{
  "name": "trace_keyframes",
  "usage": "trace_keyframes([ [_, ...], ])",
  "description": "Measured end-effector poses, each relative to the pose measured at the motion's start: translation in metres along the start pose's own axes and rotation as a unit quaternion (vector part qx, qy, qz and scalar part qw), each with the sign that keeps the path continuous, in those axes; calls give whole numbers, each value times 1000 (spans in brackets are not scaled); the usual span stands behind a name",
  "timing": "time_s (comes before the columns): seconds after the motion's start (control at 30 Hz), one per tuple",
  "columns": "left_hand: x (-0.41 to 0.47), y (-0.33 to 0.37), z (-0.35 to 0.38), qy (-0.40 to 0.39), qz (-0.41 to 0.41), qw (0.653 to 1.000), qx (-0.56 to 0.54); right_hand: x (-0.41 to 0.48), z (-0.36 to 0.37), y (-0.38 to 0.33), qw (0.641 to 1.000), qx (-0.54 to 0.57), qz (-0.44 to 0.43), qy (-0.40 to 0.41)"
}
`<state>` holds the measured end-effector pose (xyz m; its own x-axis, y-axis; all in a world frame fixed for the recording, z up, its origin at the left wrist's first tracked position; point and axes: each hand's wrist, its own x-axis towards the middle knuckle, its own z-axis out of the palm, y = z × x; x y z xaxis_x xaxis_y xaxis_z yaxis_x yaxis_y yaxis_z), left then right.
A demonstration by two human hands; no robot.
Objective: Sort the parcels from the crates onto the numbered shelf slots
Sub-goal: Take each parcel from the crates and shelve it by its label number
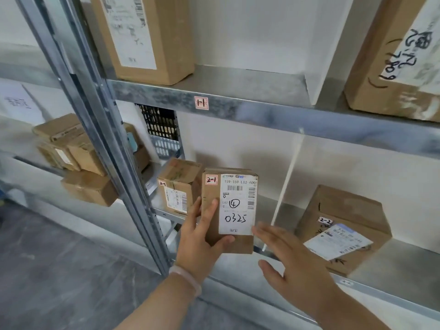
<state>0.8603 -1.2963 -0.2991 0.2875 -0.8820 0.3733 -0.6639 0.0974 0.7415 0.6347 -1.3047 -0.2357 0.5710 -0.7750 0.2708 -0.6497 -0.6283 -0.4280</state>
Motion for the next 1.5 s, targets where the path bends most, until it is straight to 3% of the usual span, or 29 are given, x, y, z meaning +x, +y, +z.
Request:
trace_keyframes([
  [0.4,69,-65,51,-77,96,992,-12,-6,45,-12,991,-21,123,48],
  [0.67,61,-84,67,-94,75,991,-57,-16,72,-27,985,-16,166,48],
  [0.9,50,-96,76,-72,105,989,-73,-27,82,-32,982,-21,180,61],
  [1.23,42,-100,96,15,136,989,-62,-38,81,-26,977,-57,203,19],
  [1.5,34,-100,79,-4,122,991,-54,-37,80,-19,982,-33,186,3],
])
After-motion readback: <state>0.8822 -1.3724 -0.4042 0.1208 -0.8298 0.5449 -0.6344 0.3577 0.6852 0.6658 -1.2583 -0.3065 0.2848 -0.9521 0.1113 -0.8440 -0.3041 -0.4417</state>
